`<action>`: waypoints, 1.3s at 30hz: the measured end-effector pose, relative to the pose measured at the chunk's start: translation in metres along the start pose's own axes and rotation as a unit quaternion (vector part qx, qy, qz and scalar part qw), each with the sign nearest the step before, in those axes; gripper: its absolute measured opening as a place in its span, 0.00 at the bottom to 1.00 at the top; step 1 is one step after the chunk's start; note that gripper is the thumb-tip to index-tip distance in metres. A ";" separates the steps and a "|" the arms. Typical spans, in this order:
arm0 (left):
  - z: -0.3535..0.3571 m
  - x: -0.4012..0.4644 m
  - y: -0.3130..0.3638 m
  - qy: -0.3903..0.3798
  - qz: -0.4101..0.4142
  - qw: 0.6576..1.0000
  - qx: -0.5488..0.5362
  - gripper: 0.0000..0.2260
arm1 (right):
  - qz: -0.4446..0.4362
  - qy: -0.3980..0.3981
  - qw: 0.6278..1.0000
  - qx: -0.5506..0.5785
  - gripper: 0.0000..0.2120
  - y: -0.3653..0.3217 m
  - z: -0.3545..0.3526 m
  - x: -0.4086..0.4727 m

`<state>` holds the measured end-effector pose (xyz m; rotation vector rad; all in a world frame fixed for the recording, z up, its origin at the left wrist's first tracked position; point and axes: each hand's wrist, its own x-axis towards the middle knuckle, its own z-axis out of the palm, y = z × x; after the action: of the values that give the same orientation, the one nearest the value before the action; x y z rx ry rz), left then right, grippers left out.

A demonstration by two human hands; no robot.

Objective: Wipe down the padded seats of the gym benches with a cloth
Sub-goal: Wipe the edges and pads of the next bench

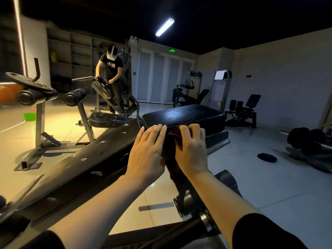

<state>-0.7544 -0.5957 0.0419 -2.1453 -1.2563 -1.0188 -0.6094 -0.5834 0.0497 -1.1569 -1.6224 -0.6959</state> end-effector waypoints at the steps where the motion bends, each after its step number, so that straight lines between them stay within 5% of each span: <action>1: -0.001 -0.001 -0.001 0.000 0.003 1.000 -0.009 0.40 | 0.003 -0.004 1.000 0.013 0.15 0.001 0.000 0.001; 5: -0.004 -0.012 -0.013 0.011 0.014 1.000 -0.016 0.36 | 0.123 0.067 0.989 0.055 0.18 0.003 0.000 0.007; 11: 0.001 -0.026 -0.015 0.007 0.027 1.000 -0.003 0.37 | -0.125 -0.020 0.992 -0.025 0.14 -0.013 0.013 -0.006; 17: 0.010 -0.050 -0.010 0.006 -0.010 1.000 -0.009 0.40 | -0.090 0.020 0.994 -0.052 0.12 -0.017 0.015 -0.003; 22: 0.023 -0.072 -0.011 0.010 -0.047 0.999 -0.011 0.44 | -0.172 -0.019 0.983 -0.066 0.13 -0.015 0.016 -0.007; 26: 0.026 -0.075 -0.011 0.036 -0.040 0.998 -0.018 0.42 | -0.087 0.031 0.993 -0.069 0.12 -0.011 0.010 0.000; 31: 0.028 -0.067 -0.011 0.038 -0.045 0.997 -0.040 0.36 | -0.219 -0.038 0.970 -0.100 0.14 -0.014 0.015 -0.010; 36: 0.037 -0.065 -0.005 0.046 -0.010 0.997 -0.059 0.36 | -0.079 0.041 0.991 -0.103 0.13 -0.011 0.005 -0.002; 39: 0.037 -0.061 -0.002 0.064 -0.007 0.995 -0.082 0.34 | -0.167 -0.012 0.978 -0.124 0.11 -0.012 0.006 -0.009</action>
<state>-0.7617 -0.6027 -0.0285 -2.1540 -1.1639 -1.2832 -0.6220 -0.5856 0.0400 -1.0775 -1.8081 -1.1300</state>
